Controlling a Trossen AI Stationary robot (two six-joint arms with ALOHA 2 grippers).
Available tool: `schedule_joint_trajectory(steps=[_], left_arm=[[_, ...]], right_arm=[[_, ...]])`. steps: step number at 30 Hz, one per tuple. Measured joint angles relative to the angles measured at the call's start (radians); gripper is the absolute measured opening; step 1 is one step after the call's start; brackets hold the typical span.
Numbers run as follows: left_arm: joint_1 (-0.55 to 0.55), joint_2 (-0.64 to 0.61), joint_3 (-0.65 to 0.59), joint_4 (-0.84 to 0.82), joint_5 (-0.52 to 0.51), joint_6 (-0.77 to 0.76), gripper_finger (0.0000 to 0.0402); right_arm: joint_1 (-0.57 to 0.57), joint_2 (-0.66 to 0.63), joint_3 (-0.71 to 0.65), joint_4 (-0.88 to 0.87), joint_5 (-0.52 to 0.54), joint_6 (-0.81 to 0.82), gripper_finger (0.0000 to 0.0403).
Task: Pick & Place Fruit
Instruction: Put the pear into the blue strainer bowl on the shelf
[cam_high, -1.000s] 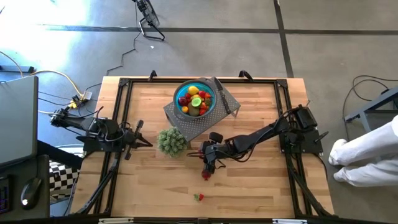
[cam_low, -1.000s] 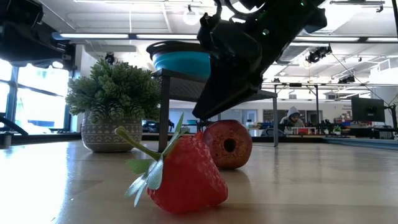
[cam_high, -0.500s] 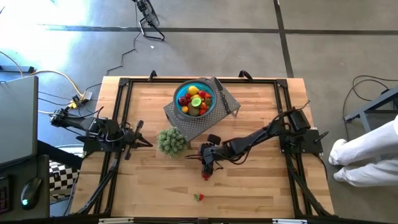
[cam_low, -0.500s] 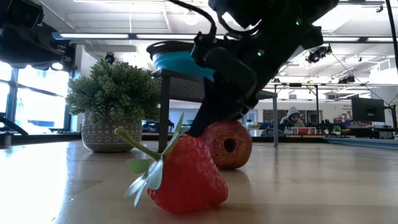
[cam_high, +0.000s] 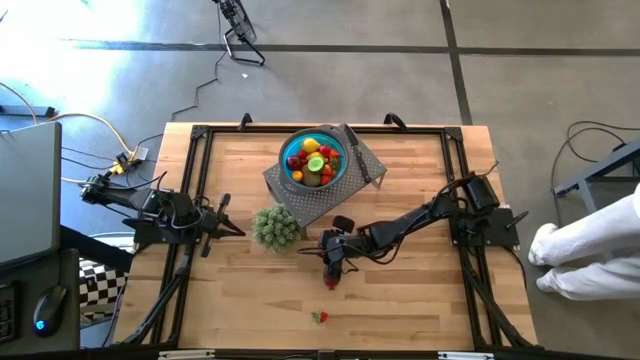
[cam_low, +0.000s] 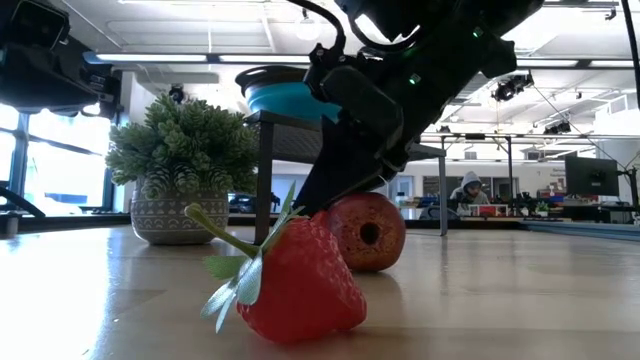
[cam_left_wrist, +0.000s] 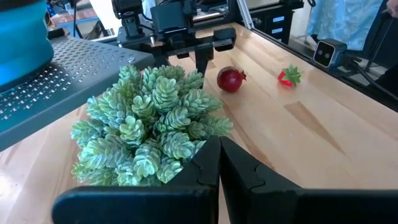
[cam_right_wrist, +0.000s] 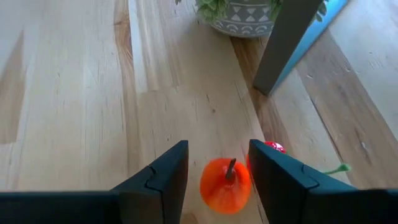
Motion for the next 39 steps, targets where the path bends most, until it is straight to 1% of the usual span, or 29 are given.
schedule_joint_trajectory(steps=[4,12,21,31,34,39], left_arm=[[0.0,0.0,0.0,0.0,0.0,0.0,0.0002],[0.0,0.0,0.0,-0.001,0.001,0.001,0.0002],[0.0,0.0,0.0,-0.001,0.003,0.001,0.0002],[0.0,0.0,0.0,-0.003,0.002,0.001,0.0002],[0.0,0.0,0.0,-0.005,0.002,0.001,0.0002],[0.0,0.0,0.001,-0.01,0.002,0.001,0.0002]], right_arm=[[0.0,0.0,0.0,0.001,-0.002,0.0,0.0145],[0.0,-0.001,0.0,0.001,-0.003,0.0,0.0073],[0.001,-0.002,0.0,0.004,-0.002,0.0,0.001],[0.001,-0.008,0.0,0.043,-0.003,0.0,0.0005],[0.001,-0.034,0.0,0.054,-0.007,0.0,0.0004],[0.001,-0.113,0.0,0.056,0.002,-0.003,0.0004]])
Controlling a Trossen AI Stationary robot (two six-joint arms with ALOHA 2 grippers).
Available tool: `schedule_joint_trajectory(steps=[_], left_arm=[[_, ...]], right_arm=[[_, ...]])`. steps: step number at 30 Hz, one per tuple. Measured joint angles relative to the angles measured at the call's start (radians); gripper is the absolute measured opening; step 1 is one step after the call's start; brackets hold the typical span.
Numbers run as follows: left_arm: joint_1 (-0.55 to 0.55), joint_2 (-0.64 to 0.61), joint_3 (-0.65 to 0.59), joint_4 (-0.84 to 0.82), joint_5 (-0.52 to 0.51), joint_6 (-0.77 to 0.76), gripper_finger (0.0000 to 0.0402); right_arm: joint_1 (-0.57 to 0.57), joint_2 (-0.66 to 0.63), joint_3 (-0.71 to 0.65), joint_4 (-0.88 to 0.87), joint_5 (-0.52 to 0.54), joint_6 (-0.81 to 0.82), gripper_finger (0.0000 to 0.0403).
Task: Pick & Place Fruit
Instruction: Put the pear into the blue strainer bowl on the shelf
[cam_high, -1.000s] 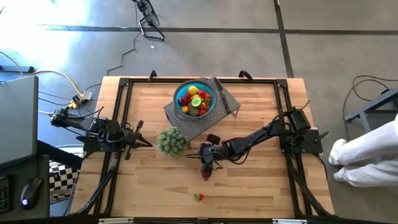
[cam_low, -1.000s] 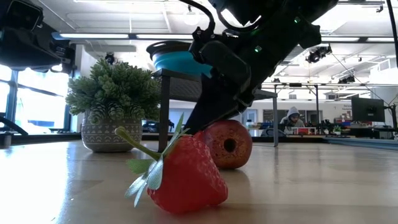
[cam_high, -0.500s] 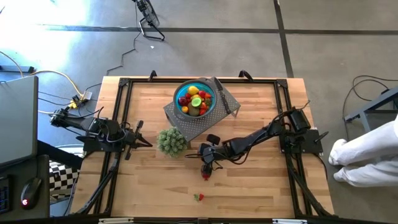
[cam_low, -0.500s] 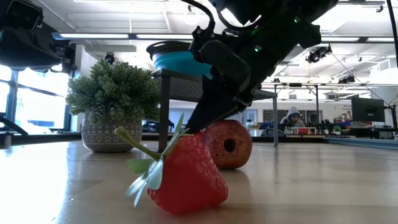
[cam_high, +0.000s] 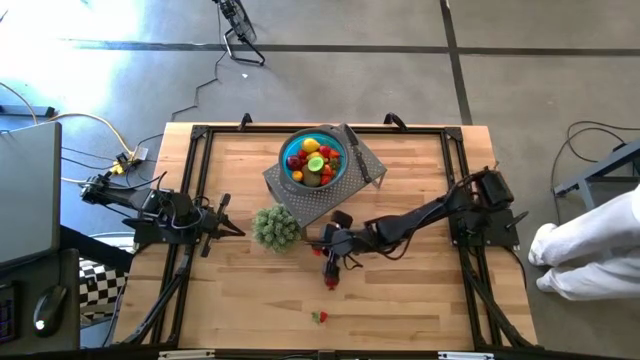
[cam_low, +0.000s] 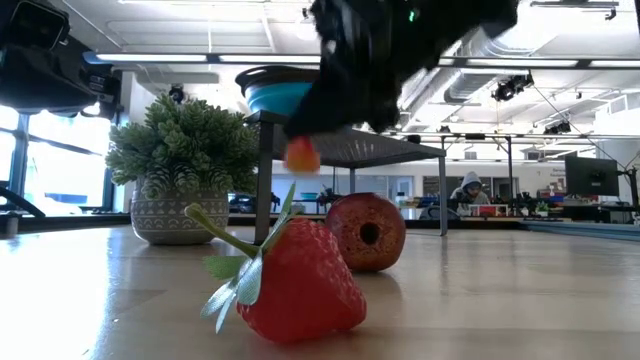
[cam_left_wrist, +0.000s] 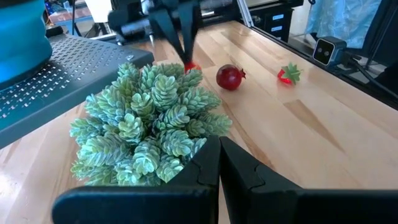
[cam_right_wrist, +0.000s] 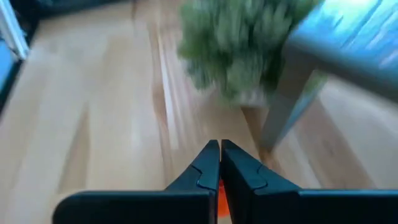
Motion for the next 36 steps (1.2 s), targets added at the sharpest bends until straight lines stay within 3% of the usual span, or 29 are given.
schedule_joint_trajectory(steps=[11,22,36], left_arm=[[0.0,0.0,0.0,-0.003,-0.001,0.0,0.0002],[0.0,0.0,0.0,-0.003,-0.001,0.0,0.0002],[0.0,0.0,0.0,-0.004,-0.001,0.0,0.0002]], right_arm=[[0.0,-0.198,0.01,0.112,0.132,-0.203,0.0004],[-0.052,-0.261,0.008,0.181,0.396,-0.436,0.0003],[-0.192,-0.261,0.008,0.045,0.407,-0.383,0.0003]])
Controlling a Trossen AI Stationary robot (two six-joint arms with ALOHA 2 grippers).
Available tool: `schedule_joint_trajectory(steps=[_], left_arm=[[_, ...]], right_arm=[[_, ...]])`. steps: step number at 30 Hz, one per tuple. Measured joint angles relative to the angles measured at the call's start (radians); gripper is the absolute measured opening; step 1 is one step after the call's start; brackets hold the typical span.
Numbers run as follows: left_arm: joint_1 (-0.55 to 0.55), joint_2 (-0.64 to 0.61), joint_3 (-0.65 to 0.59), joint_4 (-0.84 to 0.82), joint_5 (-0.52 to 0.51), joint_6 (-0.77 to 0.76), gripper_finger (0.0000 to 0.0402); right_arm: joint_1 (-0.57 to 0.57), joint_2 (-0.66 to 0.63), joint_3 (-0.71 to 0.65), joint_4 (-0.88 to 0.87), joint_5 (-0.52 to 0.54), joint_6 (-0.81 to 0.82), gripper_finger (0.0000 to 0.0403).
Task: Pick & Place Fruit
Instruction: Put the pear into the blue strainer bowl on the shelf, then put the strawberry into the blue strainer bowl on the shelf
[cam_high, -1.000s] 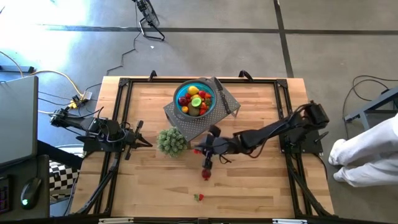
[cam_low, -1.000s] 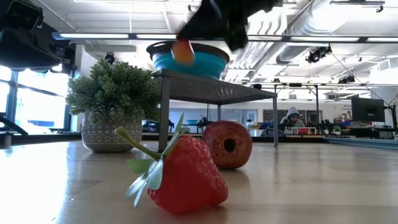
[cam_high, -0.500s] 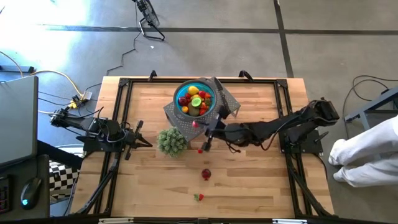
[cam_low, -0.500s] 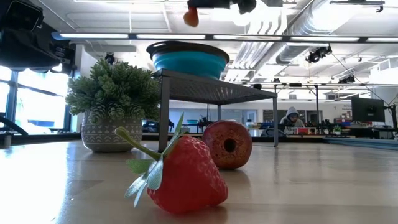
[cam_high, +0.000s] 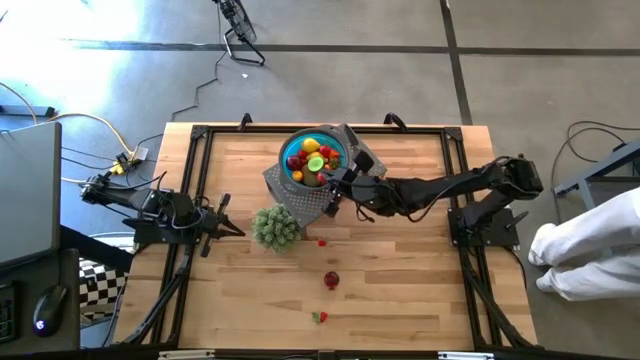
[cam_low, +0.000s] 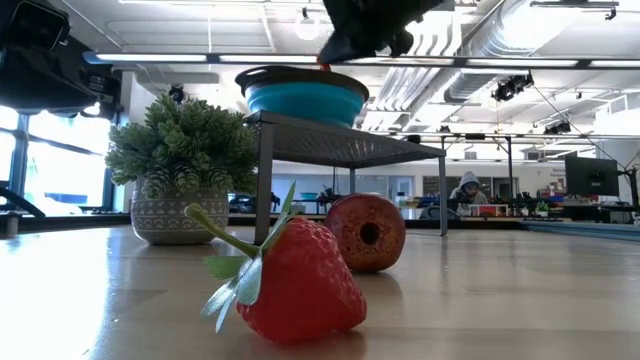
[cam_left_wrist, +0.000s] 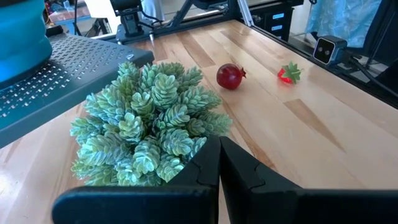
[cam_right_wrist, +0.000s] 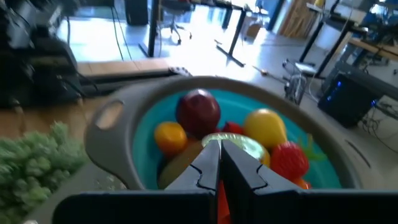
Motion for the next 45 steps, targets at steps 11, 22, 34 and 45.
schedule_joint_trajectory(steps=[11,22,34,45], left_arm=[[0.0,0.0,0.0,-0.001,0.0,0.001,0.0002],[0.0,0.0,0.0,-0.002,0.0,0.001,0.0002],[0.0,0.0,0.0,-0.008,0.0,0.001,0.0002],[0.0,0.0,0.0,-0.006,0.0,0.0,0.0002]], right_arm=[[-0.011,0.0,0.0,-0.031,0.001,0.019,0.0022],[0.043,-0.005,0.0,0.071,-0.001,-0.063,0.0157],[0.233,-0.028,0.0,0.047,-0.003,-0.05,0.0132],[0.33,-0.027,0.0,-0.136,-0.07,0.278,0.0121]])
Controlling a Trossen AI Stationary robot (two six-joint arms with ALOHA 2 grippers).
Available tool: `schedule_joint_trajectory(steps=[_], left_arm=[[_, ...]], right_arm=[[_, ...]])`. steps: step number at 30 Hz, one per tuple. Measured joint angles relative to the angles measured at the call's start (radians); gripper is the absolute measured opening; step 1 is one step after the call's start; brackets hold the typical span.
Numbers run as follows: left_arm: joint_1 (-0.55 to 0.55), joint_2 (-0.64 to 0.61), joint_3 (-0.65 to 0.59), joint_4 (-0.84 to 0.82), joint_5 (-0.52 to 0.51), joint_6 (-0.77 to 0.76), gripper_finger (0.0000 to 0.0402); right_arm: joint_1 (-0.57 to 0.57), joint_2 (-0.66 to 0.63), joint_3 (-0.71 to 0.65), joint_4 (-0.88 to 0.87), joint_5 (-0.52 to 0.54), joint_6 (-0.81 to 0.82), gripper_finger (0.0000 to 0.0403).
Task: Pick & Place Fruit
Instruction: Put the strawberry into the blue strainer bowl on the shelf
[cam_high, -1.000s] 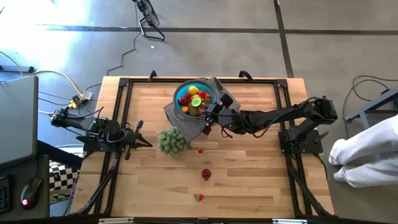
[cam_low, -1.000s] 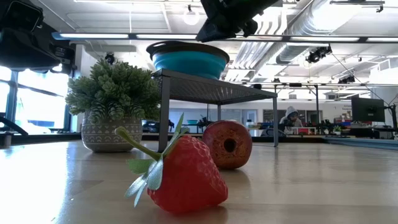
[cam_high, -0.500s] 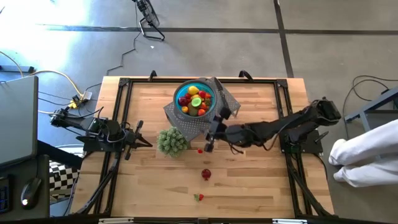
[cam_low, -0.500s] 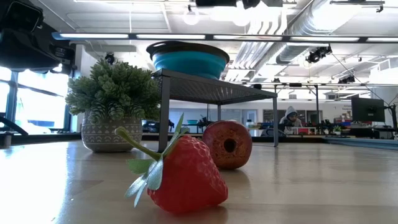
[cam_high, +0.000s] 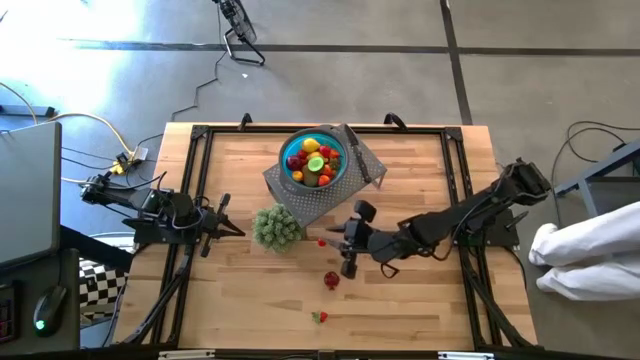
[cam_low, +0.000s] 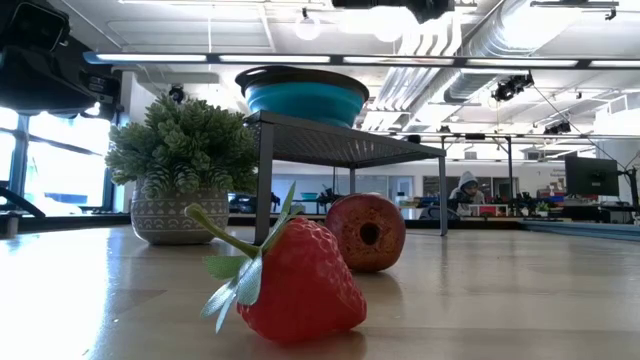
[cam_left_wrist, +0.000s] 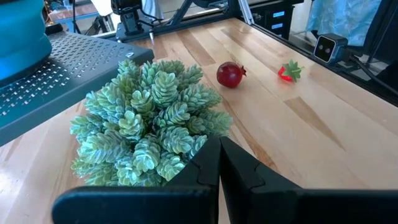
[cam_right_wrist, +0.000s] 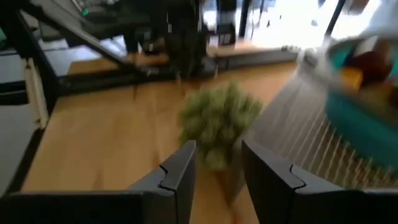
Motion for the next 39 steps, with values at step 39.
schedule_joint_trajectory(steps=[39], left_arm=[[0.0,0.0,-0.001,0.004,0.001,-0.004,0.0002]], right_arm=[[-0.098,0.324,0.0,-0.321,-0.156,1.022,0.0121]])
